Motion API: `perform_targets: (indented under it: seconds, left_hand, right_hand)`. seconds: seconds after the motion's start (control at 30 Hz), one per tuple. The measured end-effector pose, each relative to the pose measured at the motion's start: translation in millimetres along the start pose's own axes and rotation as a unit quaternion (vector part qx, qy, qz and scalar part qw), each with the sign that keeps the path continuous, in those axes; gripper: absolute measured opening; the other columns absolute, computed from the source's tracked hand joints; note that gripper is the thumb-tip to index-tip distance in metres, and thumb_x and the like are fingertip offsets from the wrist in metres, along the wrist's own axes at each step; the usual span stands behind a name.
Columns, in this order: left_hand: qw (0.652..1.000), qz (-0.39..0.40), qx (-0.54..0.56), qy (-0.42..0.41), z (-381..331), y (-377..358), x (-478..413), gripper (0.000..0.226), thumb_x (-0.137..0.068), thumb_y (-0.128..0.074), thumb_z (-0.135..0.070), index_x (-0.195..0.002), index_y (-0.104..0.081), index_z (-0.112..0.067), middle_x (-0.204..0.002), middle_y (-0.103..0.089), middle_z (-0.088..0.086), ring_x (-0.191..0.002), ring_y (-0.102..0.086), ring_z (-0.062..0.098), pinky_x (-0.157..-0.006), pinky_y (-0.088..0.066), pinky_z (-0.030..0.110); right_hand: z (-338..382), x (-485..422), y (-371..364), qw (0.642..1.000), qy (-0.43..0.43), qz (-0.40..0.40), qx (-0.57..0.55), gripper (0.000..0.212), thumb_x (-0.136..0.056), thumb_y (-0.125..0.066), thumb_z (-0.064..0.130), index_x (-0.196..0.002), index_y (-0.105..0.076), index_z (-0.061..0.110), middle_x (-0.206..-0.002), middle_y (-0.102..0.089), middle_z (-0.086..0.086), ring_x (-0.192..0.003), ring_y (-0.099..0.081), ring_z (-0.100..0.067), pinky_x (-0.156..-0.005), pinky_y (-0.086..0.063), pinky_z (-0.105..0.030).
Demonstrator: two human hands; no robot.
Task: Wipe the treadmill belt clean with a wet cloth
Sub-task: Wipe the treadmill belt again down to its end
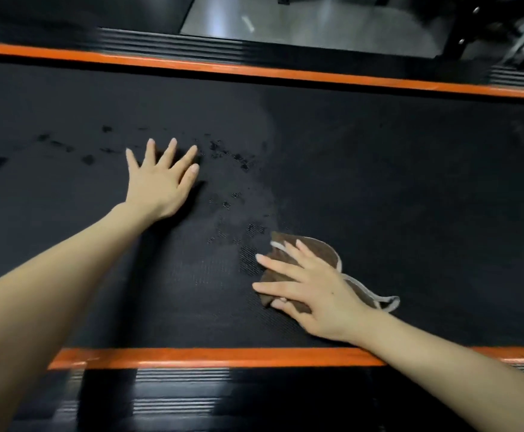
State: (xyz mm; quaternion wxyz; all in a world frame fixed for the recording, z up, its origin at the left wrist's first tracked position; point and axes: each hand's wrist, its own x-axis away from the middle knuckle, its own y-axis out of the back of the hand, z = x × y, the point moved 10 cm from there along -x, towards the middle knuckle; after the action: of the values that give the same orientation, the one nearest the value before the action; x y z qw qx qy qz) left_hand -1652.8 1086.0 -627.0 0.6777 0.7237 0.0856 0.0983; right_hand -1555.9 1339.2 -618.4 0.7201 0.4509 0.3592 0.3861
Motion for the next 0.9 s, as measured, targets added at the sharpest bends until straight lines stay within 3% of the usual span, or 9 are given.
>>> perform_targets:
  seconds: [0.17, 0.23, 0.37, 0.47, 0.57, 0.63, 0.73, 0.83, 0.9]
  left_hand:
    - [1.000, 0.011, 0.004, -0.009, 5.4, -21.3, -0.4, 0.058, -0.096, -0.005, -0.055, -0.151, -0.004, -0.037, -0.160, 0.001, 0.000, -0.145, 0.008, 0.032, -0.113, 0.006, 0.059]
    - [1.000, 0.008, 0.007, -0.014, 4.8, -21.7, -0.7, 0.058, -0.096, -0.006, -0.055, -0.151, -0.004, -0.036, -0.160, 0.001, 0.001, -0.145, 0.008, 0.033, -0.113, 0.007, 0.058]
    - [1.000, -0.006, 0.007, -0.022, 5.0, -21.5, -1.7, 0.059, -0.096, -0.006, -0.054, -0.151, -0.005, -0.035, -0.160, 0.000, 0.003, -0.145, 0.008, 0.034, -0.113, 0.006, 0.059]
    - [1.000, -0.009, 0.002, -0.027, 4.7, -23.0, -1.7, 0.059, -0.096, -0.005, -0.053, -0.151, -0.004, -0.034, -0.160, 0.000, 0.003, -0.145, 0.008, 0.035, -0.112, 0.006, 0.060]
    - [0.999, -0.022, 0.018, -0.033, 4.7, -20.0, -1.8, 0.058, -0.097, -0.009, -0.052, -0.151, -0.008, -0.033, -0.160, -0.003, 0.005, -0.145, 0.006, 0.036, -0.112, 0.006, 0.060]
    - [0.999, -0.027, 0.028, -0.035, 4.0, -19.1, -1.0, 0.057, -0.097, -0.011, -0.052, -0.151, -0.011, -0.032, -0.160, -0.005, 0.005, -0.145, 0.005, 0.036, -0.112, 0.006, 0.060]
    - [0.999, -0.026, 0.025, -0.033, 4.6, -19.3, -1.0, 0.057, -0.097, -0.012, -0.052, -0.151, -0.012, -0.033, -0.160, -0.006, 0.005, -0.145, 0.005, 0.035, -0.112, 0.006, 0.060]
    - [0.999, -0.030, 0.029, -0.031, 3.8, -18.4, 0.0, 0.057, -0.097, -0.013, -0.052, -0.151, -0.013, -0.033, -0.160, -0.006, 0.005, -0.145, 0.005, 0.035, -0.112, 0.007, 0.060]
    - [0.999, -0.033, 0.029, -0.030, 3.5, -17.8, 0.6, 0.056, -0.098, -0.013, -0.052, -0.151, -0.013, -0.034, -0.160, -0.006, 0.005, -0.145, 0.005, 0.035, -0.112, 0.007, 0.059]
  right_hand:
    - [-18.0, -33.5, -1.3, 0.998, -0.008, 0.013, 0.066, 0.038, -0.091, -0.049, 0.037, -0.128, -0.055, 0.032, -0.143, -0.045, -0.001, -0.135, -0.037, -0.026, -0.109, -0.029, -0.052]
    - [-55.0, -51.0, 14.5, 0.988, -0.126, -0.034, 0.082, 0.040, -0.092, -0.045, 0.042, -0.130, -0.054, 0.032, -0.144, -0.044, -0.001, -0.136, -0.035, -0.024, -0.109, -0.028, -0.055]
    - [-108.8, -71.6, 33.1, 0.922, -0.366, -0.095, 0.081, 0.039, -0.095, -0.050, 0.036, -0.134, -0.051, 0.030, -0.148, -0.039, -0.005, -0.137, -0.031, -0.035, -0.108, -0.024, -0.061]
    - [-32.3, -64.1, 18.6, 0.954, -0.253, -0.110, 0.121, 0.039, -0.086, -0.063, 0.022, -0.125, -0.060, 0.020, -0.138, -0.050, -0.014, -0.120, -0.048, -0.046, -0.097, -0.040, -0.062]
    - [36.2, -44.7, -8.8, 0.987, -0.110, -0.021, 0.113, 0.055, -0.078, -0.071, 0.026, -0.130, -0.053, 0.028, -0.143, -0.046, -0.008, -0.124, -0.047, -0.040, -0.101, -0.039, -0.057]
    - [19.8, -51.9, -7.3, 0.989, -0.058, 0.023, 0.136, 0.060, -0.076, -0.068, 0.027, -0.132, -0.049, 0.032, -0.142, -0.047, -0.006, -0.128, -0.046, -0.033, -0.104, -0.034, -0.056]
    - [-71.4, -88.9, 20.1, 0.973, -0.180, -0.023, 0.140, 0.047, -0.084, -0.041, 0.031, -0.131, -0.052, 0.030, -0.142, -0.047, -0.007, -0.132, -0.041, -0.032, -0.101, -0.032, -0.064]
    - [-131.9, -106.8, 34.9, 0.917, -0.370, -0.092, 0.114, 0.039, -0.096, -0.042, 0.028, -0.134, -0.050, 0.028, -0.149, -0.036, -0.006, -0.137, -0.031, -0.036, -0.109, -0.023, -0.060]
    - [-99.0, -111.7, 22.6, 0.930, -0.333, -0.104, 0.118, 0.036, -0.095, -0.048, 0.025, -0.130, -0.055, 0.023, -0.147, -0.040, -0.010, -0.131, -0.037, -0.042, -0.108, -0.028, -0.059]
